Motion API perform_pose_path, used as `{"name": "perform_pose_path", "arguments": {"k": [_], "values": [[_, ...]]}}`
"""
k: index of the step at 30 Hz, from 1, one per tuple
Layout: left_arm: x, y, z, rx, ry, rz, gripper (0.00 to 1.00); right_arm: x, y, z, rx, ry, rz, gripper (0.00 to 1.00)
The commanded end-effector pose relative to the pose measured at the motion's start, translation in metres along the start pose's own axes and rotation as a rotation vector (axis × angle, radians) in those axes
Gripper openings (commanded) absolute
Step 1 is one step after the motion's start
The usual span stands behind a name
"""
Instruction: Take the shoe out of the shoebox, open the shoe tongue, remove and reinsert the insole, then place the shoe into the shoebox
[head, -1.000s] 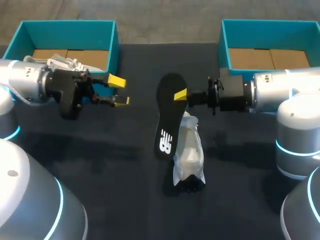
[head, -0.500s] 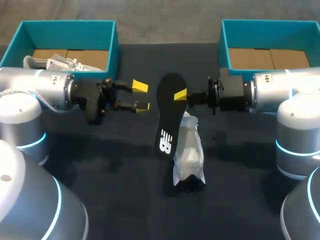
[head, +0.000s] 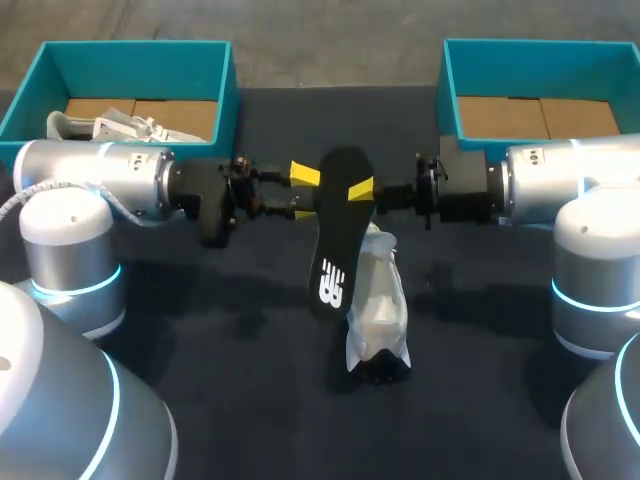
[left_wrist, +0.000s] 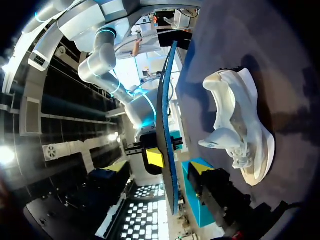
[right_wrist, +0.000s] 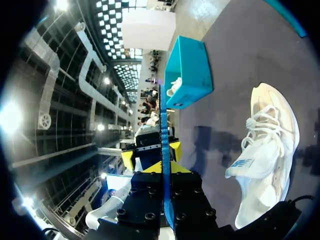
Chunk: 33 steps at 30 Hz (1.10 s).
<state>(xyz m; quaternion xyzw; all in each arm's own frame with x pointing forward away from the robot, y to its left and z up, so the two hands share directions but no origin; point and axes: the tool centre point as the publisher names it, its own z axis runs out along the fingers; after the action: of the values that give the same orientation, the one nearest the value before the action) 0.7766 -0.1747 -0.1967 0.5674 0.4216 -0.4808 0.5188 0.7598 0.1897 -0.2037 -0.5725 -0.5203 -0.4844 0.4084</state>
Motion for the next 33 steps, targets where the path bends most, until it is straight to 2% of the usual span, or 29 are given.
{"name": "perform_pose_path", "arguments": {"k": [1, 16, 20, 21, 22, 23, 33], "values": [[0.006, 0.005, 0.008, 0.005, -0.005, 0.000, 0.46, 0.001, 0.000, 0.002, 0.000, -0.004, 0.001, 0.00], [0.013, 0.009, 0.024, 0.024, -0.015, -0.004, 0.34, 0.001, 0.000, 0.002, 0.000, -0.004, 0.001, 0.00], [0.013, 0.010, 0.025, 0.019, -0.012, 0.000, 0.22, 0.001, 0.000, 0.002, 0.000, -0.004, 0.001, 0.00], [0.014, 0.011, 0.025, 0.018, -0.010, 0.000, 0.08, 0.001, 0.000, 0.002, 0.000, -0.004, 0.001, 0.00], [0.014, 0.011, 0.025, 0.018, -0.010, 0.000, 0.08, 0.001, 0.000, 0.002, 0.000, -0.004, 0.001, 0.00], [0.014, 0.011, 0.025, 0.017, -0.008, 0.000, 0.00, 0.001, 0.000, 0.002, 0.000, -0.004, 0.001, 0.00], [0.016, 0.011, 0.024, 0.018, 0.001, -0.001, 0.00, 0.001, 0.000, 0.002, 0.000, -0.004, 0.001, 0.00]]}}
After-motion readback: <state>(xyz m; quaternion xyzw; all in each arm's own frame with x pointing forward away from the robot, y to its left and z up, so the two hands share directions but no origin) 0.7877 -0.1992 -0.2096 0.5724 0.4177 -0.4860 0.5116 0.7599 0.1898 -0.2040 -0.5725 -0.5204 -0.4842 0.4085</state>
